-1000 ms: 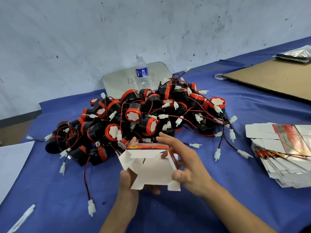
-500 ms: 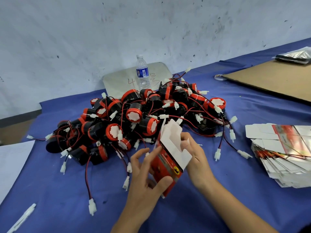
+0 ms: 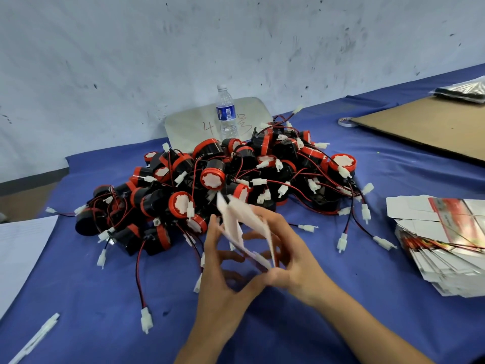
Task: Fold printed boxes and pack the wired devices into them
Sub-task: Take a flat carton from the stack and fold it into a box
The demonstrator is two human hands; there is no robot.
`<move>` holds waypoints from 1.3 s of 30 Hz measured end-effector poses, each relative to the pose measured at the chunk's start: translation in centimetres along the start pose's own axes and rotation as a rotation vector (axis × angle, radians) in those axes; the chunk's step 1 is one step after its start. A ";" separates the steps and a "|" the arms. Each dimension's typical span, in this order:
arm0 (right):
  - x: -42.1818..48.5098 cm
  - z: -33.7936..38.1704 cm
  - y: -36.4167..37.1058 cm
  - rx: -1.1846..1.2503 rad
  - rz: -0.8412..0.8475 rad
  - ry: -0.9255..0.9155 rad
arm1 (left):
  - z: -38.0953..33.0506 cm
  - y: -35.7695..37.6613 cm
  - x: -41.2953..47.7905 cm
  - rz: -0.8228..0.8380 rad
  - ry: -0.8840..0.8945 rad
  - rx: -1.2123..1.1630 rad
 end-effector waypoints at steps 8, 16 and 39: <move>-0.1 0.1 -0.4 0.041 -0.051 -0.007 | -1.0 -0.3 -0.5 -0.056 0.013 -0.155; -0.3 -0.1 -0.5 -0.048 -0.081 -0.062 | -0.8 0.2 -0.7 -0.072 0.001 -0.178; -0.4 -0.4 0.7 -0.618 -0.209 -0.271 | -1.2 -0.3 -0.7 -0.178 -0.011 -0.201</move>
Point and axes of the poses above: each hand's wrist, its own x-axis towards the middle knuckle, its own y-axis out of the palm, z = x × y, the point moved 1 cm from there along x, towards the middle knuckle, and after that the axes turned 11 degrees about z, right-handed, at the moved point
